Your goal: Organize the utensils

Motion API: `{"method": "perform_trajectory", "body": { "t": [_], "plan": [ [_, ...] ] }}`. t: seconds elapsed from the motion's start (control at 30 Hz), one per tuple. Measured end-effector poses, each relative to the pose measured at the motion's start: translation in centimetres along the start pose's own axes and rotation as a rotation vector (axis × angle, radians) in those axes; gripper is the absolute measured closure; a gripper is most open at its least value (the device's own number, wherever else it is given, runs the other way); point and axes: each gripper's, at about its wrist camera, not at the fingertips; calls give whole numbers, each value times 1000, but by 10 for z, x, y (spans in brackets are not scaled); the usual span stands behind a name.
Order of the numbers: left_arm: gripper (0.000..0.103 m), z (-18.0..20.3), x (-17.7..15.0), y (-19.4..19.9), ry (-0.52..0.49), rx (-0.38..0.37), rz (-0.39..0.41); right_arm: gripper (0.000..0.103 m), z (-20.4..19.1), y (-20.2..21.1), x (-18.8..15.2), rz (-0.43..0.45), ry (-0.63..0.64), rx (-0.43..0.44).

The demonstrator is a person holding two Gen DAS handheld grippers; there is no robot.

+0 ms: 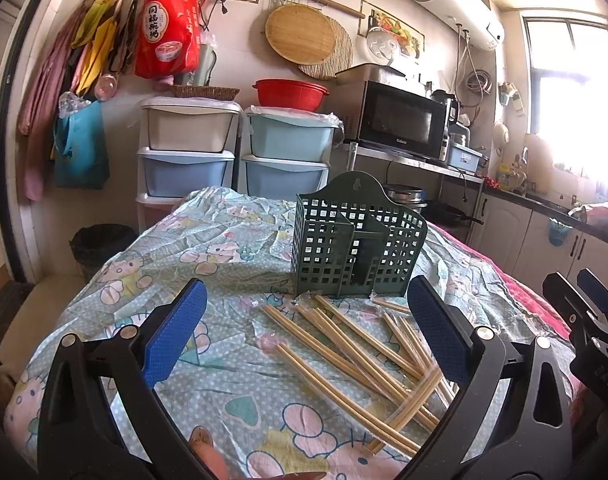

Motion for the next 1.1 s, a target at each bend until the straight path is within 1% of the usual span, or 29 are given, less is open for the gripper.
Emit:
{"method": "perform_trajectory", "body": {
  "t": [0.53, 0.67, 0.93, 1.1],
  "plan": [
    [10, 1, 2, 1, -2, 4, -3, 6, 0, 1, 0, -6, 3, 7],
    [10, 1, 2, -1, -3, 5, -9, 6, 2, -2, -1, -21, -3, 11],
    [10, -4, -3, -13, 15, 18, -61, 6, 0, -12, -4, -77, -4, 17],
    [10, -13, -7, -20, 38, 26, -103, 6, 1, -22, -5, -123, -5, 43]
  ]
}}
Point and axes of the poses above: each gripper's, at about its wrist camera, not at the fingertips, and y roughly against the way its jaws point, z to its right, x to its top, and after that the axes turned 15 degrees about z, right-handed
